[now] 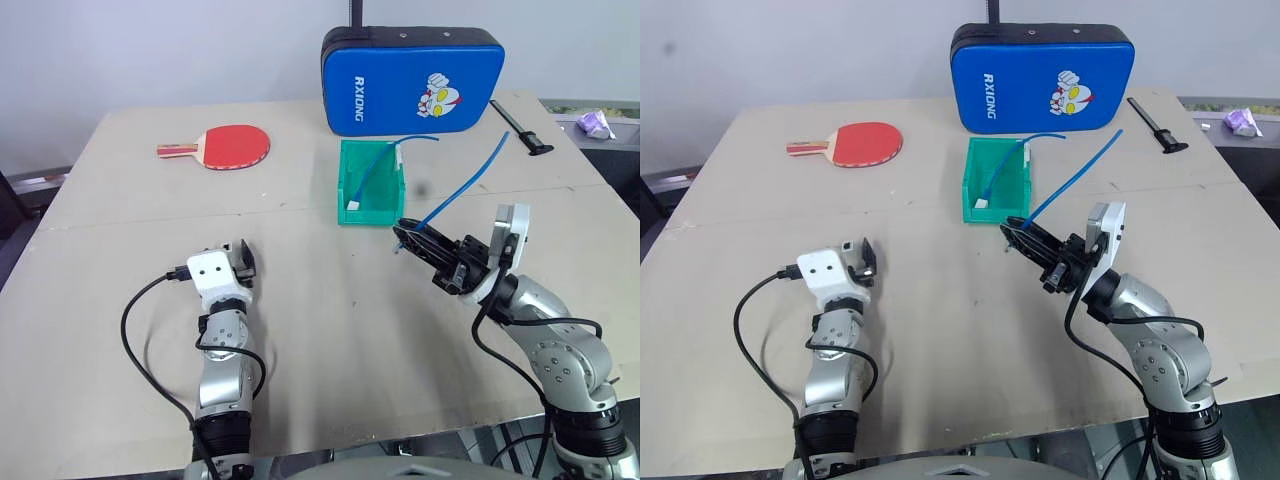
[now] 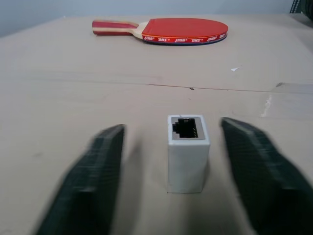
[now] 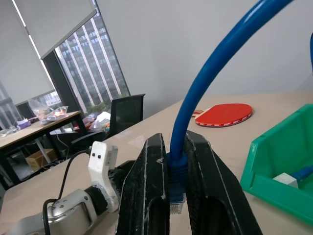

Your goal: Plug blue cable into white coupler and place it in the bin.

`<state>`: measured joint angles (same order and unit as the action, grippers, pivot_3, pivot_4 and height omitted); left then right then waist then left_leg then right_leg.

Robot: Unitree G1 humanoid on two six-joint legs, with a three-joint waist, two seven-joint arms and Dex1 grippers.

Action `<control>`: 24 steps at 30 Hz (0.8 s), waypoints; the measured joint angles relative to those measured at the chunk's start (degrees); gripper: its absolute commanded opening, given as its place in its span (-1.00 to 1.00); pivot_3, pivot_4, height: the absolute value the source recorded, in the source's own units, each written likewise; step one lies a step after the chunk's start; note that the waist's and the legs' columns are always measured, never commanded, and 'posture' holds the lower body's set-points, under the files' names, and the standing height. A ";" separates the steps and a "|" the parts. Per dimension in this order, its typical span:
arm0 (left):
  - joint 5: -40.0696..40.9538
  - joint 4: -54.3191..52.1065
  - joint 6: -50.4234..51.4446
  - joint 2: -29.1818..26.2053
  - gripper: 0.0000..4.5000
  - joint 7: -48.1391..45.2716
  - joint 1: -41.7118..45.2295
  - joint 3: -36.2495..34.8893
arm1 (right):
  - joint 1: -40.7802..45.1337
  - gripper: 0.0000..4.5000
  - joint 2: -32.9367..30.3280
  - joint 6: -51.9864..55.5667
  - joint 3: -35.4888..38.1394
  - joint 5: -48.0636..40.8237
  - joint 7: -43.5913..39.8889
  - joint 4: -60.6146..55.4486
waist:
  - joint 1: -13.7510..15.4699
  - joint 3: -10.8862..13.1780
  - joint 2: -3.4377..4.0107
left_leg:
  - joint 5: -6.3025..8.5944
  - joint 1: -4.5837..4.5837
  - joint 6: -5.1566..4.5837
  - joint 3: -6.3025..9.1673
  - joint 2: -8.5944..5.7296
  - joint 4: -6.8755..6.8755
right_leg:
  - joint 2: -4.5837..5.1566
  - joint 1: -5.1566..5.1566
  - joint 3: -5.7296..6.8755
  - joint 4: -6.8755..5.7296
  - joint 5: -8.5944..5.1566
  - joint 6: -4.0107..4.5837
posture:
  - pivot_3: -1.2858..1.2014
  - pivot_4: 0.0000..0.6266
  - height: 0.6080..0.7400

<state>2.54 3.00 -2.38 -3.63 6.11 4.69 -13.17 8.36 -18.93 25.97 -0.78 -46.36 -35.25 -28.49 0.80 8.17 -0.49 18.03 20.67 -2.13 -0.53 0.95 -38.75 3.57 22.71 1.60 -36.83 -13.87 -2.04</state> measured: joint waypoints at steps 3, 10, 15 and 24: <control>0.99 -0.21 1.43 -0.43 -0.85 -0.87 -0.06 0.00 | 0.00 -1.00 0.08 -0.04 0.00 0.42 0.49 -0.33 | -0.01 -0.16 0.22 | 0.00 -0.03 0.00 0.01 -0.05 0.00 | -0.07 -0.04 0.02 0.00 0.00 0.00 | 0.03 -0.52 1.00; 3.06 -3.65 5.67 -2.69 -0.84 -6.28 -0.99 0.57 | 0.58 -1.00 0.12 -0.03 0.06 0.72 1.07 -0.36 | 0.01 -0.18 0.25 | 0.00 0.00 0.00 0.05 -0.08 0.00 | -0.08 -0.04 0.04 0.01 0.00 0.00 | 0.03 -0.52 1.00; 6.66 -5.86 6.91 -5.23 -0.84 -22.25 -1.10 11.20 | 4.61 -1.00 0.73 -0.24 -0.66 2.00 1.39 -0.29 | 0.22 -0.10 0.14 | -0.01 0.20 0.00 0.25 -0.40 -0.03 | 0.09 -0.03 0.14 0.11 -0.01 0.01 | 0.03 -0.52 1.00; -3.24 -7.05 -0.34 -8.08 -0.84 -28.81 11.25 24.49 | 16.24 -1.00 5.16 -13.19 -9.32 22.19 1.64 11.76 | -0.36 0.01 0.01 | -0.17 0.21 0.28 0.38 -0.39 0.07 | -0.06 0.07 0.21 0.09 -0.02 -0.01 | 0.03 -0.52 1.00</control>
<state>-0.70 -4.05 -2.72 -11.71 -22.70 15.93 11.32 24.60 -13.77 12.78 -10.11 -24.17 -33.61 -16.73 0.44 8.19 -0.49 17.86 20.88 -1.85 -0.15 0.56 -38.68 3.51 22.78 1.81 -36.74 -13.89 -2.04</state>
